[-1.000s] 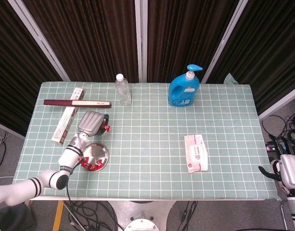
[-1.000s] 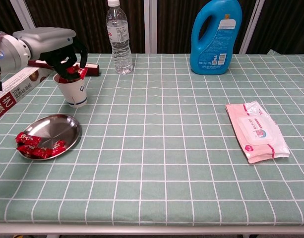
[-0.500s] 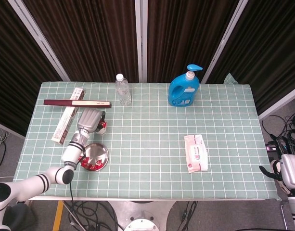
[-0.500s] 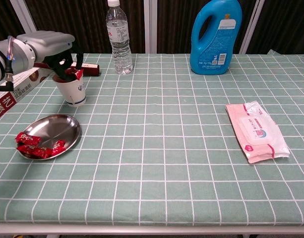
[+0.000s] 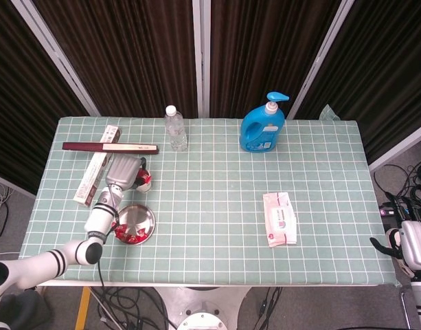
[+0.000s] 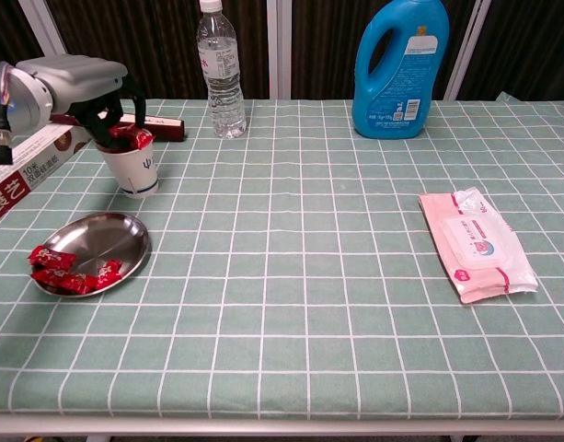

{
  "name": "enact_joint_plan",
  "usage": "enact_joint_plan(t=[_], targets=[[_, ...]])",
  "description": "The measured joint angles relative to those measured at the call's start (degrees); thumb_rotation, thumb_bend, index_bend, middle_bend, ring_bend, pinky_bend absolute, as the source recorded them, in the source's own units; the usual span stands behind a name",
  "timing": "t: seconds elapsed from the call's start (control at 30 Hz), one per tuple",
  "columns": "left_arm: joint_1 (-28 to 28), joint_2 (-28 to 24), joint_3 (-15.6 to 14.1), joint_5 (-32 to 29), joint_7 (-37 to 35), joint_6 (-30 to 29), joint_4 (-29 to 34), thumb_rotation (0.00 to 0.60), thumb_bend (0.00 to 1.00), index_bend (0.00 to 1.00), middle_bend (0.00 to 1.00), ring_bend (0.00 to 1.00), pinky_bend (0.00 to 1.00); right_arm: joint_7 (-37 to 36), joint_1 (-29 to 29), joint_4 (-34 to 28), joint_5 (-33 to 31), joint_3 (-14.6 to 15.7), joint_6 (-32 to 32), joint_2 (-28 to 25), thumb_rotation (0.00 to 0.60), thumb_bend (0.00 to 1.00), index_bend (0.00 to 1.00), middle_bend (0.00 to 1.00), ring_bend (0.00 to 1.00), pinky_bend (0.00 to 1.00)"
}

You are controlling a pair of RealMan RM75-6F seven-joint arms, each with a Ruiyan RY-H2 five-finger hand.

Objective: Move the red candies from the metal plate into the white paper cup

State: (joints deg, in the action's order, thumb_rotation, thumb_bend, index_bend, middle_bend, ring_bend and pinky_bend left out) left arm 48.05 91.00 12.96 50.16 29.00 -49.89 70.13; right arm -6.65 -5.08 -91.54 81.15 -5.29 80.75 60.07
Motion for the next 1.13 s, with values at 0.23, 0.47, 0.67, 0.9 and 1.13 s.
enact_joint_plan(t=[0.23, 0.47, 0.67, 0.9, 1.13], targets=[[-0.6, -1.7, -0.5, 0.1, 0.2, -1.7, 3.7, 0.600, 0.35, 0.37, 0.89, 0.94, 1.00, -0.2, 0.2, -0.1, 0.2, 0.0, 0.4, -0.1, 0.600, 0.08, 0.02, 0.24, 0.07, 0.45], [-3.2, -6.9, -1.2, 3.0, -2.0, -5.2, 11.5, 0.600, 0.35, 0.32, 0.87, 0.92, 1.00, -0.7, 0.2, 0.2, 0.7, 0.1, 0.6, -0.1, 0.600, 0.08, 0.02, 0.24, 0.07, 0.45], [-8.2, -11.6, -1.8, 7.7, -7.4, -12.3, 15.7, 0.600, 0.34, 0.33, 0.73, 0.73, 0.96, -0.9, 0.5, 0.9, 1.4, 0.0, 1.8, -0.5, 0.600, 0.08, 0.02, 0.23, 0.06, 0.42], [-17.8, -18.0, -7.4, 16.4, -10.6, -22.3, 17.2, 0.600, 0.33, 0.33, 0.34, 0.28, 0.40, -0.2, 0.3, 1.3, 2.2, 0.0, 1.9, -1.5, 0.600, 0.09, 0.01, 0.13, 0.00, 0.19], [-28.7, -20.3, -13.0, 20.7, -13.1, -33.0, 16.6, 0.600, 0.32, 0.33, 0.32, 0.26, 0.31, 0.3, 0.2, 1.3, 3.8, 0.2, 3.0, -1.5, 0.600, 0.09, 0.00, 0.03, 0.00, 0.12]])
